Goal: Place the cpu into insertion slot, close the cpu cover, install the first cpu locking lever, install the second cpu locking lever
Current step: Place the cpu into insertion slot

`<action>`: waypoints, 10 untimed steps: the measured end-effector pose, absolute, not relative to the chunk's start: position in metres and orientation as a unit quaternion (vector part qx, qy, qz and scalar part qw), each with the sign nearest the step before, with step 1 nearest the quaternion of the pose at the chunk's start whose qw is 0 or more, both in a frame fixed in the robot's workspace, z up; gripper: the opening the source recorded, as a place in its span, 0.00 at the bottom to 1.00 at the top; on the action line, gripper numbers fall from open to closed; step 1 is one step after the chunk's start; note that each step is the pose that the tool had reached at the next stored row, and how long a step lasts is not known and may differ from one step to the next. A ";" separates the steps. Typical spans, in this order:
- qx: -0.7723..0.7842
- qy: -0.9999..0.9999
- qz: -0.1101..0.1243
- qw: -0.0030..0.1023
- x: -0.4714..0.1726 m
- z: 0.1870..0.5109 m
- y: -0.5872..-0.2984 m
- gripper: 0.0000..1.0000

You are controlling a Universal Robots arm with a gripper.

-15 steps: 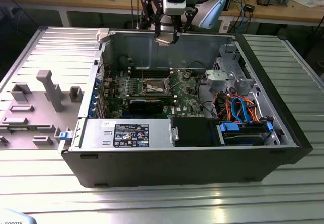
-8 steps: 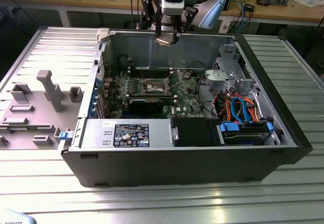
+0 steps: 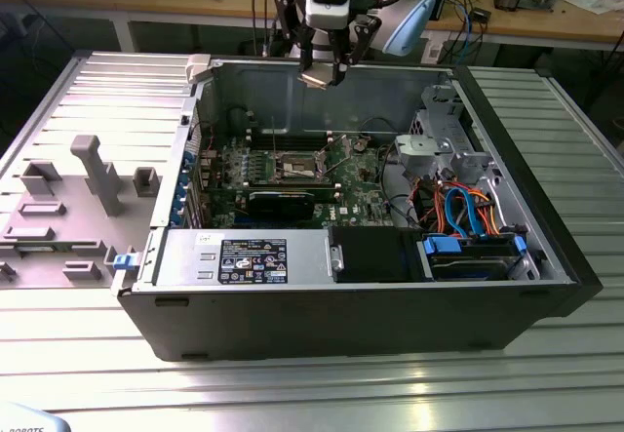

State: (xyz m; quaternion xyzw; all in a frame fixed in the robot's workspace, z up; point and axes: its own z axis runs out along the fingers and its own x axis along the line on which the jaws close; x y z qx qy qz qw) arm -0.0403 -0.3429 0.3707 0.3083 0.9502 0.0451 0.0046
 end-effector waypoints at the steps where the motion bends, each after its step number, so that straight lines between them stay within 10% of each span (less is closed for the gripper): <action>1: 0.315 0.948 0.045 0.005 -0.040 0.371 -0.343 0.54; 10: 0.350 0.936 0.045 0.007 -0.040 0.370 -0.343 0.54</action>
